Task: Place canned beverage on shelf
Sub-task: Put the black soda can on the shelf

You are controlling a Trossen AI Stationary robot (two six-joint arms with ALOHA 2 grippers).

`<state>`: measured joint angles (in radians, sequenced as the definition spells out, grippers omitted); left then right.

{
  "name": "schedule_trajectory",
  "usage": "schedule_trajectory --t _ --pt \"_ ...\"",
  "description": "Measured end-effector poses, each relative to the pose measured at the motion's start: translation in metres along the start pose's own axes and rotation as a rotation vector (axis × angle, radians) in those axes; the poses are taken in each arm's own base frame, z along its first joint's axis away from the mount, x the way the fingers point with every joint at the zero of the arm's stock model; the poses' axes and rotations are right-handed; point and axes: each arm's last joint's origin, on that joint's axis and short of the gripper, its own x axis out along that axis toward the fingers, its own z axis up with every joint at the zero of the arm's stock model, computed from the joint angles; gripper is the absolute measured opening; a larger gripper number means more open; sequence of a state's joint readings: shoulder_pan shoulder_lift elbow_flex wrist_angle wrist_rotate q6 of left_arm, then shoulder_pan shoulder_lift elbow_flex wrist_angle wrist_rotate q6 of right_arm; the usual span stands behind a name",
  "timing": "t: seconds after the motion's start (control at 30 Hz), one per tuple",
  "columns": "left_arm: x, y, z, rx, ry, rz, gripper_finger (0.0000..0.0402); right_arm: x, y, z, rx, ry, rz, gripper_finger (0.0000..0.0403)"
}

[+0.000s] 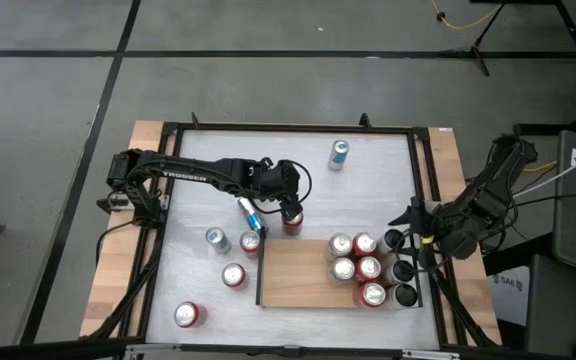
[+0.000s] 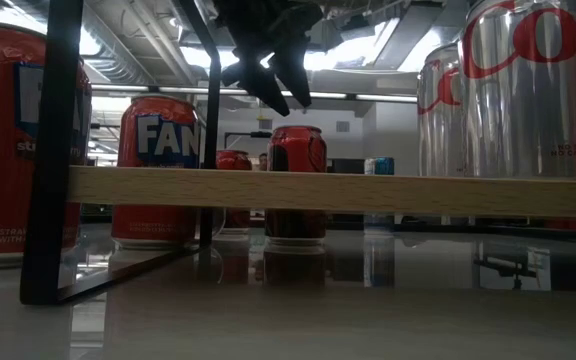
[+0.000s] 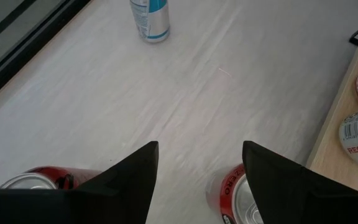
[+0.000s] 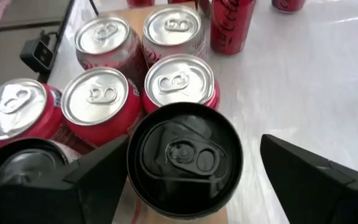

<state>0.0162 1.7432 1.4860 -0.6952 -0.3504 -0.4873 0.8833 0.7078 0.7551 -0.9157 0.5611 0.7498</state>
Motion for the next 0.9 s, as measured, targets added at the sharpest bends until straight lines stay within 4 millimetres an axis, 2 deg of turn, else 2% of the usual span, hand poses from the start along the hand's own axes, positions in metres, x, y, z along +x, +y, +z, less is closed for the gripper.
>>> schedule_trajectory --t 0.5,0.9 --pt "0.000 0.000 0.000 0.000 -0.001 0.001 0.0226 -0.019 -0.015 0.006 0.000 -0.157 0.017 0.0347" --pt "0.000 0.001 0.001 -0.002 -0.004 0.008 0.0226 -0.028 -0.024 0.009 -0.055 -0.280 -0.073 0.0347"
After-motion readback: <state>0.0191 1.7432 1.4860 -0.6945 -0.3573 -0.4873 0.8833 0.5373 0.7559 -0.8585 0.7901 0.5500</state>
